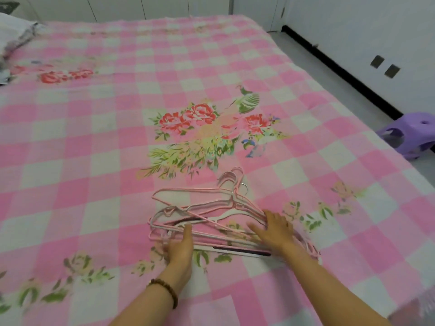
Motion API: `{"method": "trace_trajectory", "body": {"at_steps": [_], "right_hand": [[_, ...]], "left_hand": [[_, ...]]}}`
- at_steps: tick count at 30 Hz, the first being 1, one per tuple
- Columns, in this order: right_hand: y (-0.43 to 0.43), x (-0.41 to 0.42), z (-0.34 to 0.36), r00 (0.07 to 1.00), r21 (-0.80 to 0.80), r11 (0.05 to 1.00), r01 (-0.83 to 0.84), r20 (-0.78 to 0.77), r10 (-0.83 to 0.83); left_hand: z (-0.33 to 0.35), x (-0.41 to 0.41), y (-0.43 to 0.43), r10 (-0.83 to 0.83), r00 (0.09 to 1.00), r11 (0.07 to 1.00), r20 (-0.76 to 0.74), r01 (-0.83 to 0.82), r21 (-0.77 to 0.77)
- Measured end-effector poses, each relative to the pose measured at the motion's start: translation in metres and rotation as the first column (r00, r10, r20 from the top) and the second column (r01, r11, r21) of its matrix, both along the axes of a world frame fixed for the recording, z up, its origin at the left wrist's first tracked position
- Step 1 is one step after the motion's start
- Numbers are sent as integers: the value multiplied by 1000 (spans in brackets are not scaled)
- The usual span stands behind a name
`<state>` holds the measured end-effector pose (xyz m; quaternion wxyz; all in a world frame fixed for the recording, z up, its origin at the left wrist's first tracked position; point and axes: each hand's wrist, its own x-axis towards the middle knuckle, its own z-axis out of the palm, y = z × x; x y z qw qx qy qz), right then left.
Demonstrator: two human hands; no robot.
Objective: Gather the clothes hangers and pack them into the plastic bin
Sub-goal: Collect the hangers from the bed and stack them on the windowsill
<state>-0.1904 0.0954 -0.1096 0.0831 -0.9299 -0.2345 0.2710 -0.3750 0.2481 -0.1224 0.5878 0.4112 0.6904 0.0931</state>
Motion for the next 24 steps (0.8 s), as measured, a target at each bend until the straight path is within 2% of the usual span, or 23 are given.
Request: {"method": "trace_trajectory", "body": {"at_steps": [2, 4, 8, 10, 12, 13, 15, 16, 19, 21, 24], "right_hand": [[-17, -29, -1, 998, 103, 993, 57, 8, -58], [-31, -60, 3, 988, 216, 965, 149, -61, -139], [-39, -100, 13, 907, 283, 879, 383, -294, -300], [-33, -110, 17, 840, 292, 818, 495, -402, -365], [-31, -110, 19, 737, 294, 717, 632, -514, -439], [-31, -108, 21, 655, 279, 644, 712, -594, -467], [-36, -101, 30, 484, 240, 485, 841, -734, -476], [-40, -98, 38, 437, 237, 425, 874, -767, -470], [-52, -93, 71, 435, 323, 299, 898, -754, -493], [-62, -92, 103, 488, 445, 212, 870, -716, -499], [-82, -78, 167, 598, 639, 85, 764, -654, -463]], "left_hand": [[6, 10, 10, 10, 997, 999, 76, -12, 36], [12, 21, 20, -5, 990, 1000, 142, 2, 20], [22, 33, -11, -296, 919, 952, 261, 306, 0], [20, 30, -43, -359, 898, 930, 253, 366, 18], [22, 29, -62, -356, 900, 934, 251, 353, 59], [25, 30, -65, -361, 898, 932, 252, 355, 71], [38, 35, -68, -376, 872, 926, 313, 365, 96], [45, 40, -70, -389, 849, 920, 356, 375, 112], [82, 53, -77, -482, 761, 872, 434, 467, 149], [117, 66, -84, -574, 670, 811, 470, 544, 215], [180, 91, -100, -663, 586, 743, 466, 591, 314]]}}
